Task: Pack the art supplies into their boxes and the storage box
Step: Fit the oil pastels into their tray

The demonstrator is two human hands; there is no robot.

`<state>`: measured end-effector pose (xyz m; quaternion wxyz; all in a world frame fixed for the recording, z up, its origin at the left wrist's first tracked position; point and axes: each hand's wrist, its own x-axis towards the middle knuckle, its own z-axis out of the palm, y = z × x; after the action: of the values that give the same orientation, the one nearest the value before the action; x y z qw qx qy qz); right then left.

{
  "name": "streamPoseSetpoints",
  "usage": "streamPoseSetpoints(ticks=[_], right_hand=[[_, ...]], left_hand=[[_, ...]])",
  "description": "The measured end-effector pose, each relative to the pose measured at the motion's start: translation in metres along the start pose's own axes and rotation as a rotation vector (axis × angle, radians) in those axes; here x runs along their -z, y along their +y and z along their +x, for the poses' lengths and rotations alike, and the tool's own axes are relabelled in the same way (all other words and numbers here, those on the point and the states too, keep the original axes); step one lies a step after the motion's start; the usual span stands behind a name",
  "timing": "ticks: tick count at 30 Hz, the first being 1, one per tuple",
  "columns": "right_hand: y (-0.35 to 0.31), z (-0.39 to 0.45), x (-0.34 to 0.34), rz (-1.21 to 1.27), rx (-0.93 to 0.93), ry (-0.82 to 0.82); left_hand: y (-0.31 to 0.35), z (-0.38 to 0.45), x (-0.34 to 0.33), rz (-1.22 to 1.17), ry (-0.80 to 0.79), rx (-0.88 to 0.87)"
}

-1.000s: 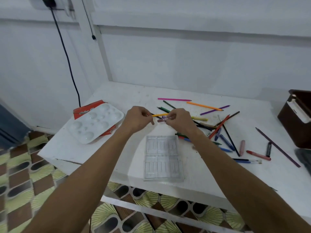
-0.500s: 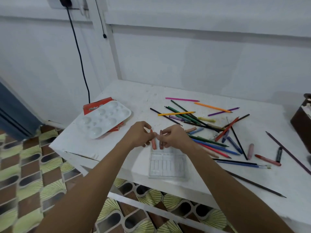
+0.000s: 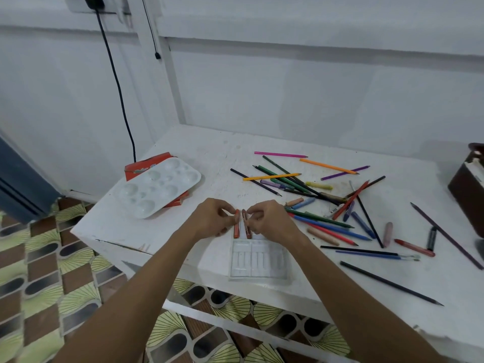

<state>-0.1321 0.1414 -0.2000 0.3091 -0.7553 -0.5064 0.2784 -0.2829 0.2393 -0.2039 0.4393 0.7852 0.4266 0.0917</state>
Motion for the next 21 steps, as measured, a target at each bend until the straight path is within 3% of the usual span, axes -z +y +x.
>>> streamPoseSetpoints(ticks=[21], right_hand=[[0.012,-0.014,-0.011,-0.281,0.153,0.046]], left_hand=[[0.005,-0.007,-0.007,0.302,0.023,-0.197]])
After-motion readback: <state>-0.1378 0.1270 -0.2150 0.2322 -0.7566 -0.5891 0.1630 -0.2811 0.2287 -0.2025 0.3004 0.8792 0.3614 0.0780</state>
